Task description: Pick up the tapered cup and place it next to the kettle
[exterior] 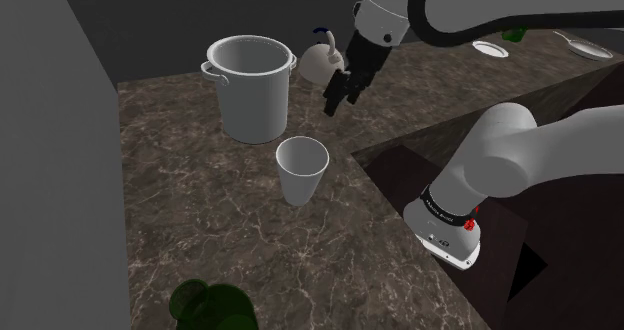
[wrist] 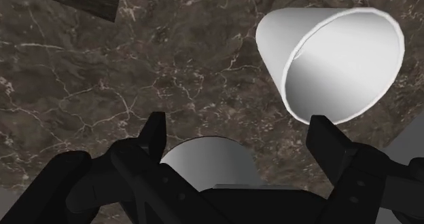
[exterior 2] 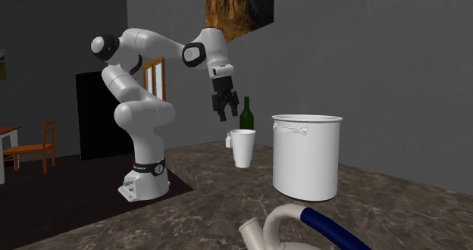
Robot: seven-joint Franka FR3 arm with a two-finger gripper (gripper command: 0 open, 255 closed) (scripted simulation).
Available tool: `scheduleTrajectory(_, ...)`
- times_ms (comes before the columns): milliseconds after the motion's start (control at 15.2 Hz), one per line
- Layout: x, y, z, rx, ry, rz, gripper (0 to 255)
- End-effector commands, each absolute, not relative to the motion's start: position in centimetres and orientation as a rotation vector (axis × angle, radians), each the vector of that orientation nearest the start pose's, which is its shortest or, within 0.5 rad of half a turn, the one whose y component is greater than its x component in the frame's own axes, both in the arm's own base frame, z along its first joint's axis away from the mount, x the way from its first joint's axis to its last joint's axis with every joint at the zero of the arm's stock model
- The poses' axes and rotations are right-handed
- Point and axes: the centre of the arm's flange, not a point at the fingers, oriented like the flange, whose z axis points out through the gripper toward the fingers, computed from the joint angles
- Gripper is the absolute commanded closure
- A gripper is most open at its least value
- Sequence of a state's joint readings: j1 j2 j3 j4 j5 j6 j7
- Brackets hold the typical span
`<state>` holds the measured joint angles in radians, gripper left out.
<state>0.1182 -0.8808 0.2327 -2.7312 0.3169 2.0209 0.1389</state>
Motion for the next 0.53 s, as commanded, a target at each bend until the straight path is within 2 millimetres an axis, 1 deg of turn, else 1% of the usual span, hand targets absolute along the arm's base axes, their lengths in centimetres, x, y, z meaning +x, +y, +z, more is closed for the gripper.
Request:
scheduleTrajectory(0,28.4,14.3,45.4,-2.981,-0.030,-0.208,0)
scheduleTrajectory(264,27.9,18.0,41.7,-2.971,-0.012,-0.210,0)
scheduleTrajectory(330,27.9,18.1,41.7,-2.971,-0.011,-0.210,0)
scheduleTrajectory(462,28.1,18.2,40.7,-2.971,-0.011,-0.210,0)
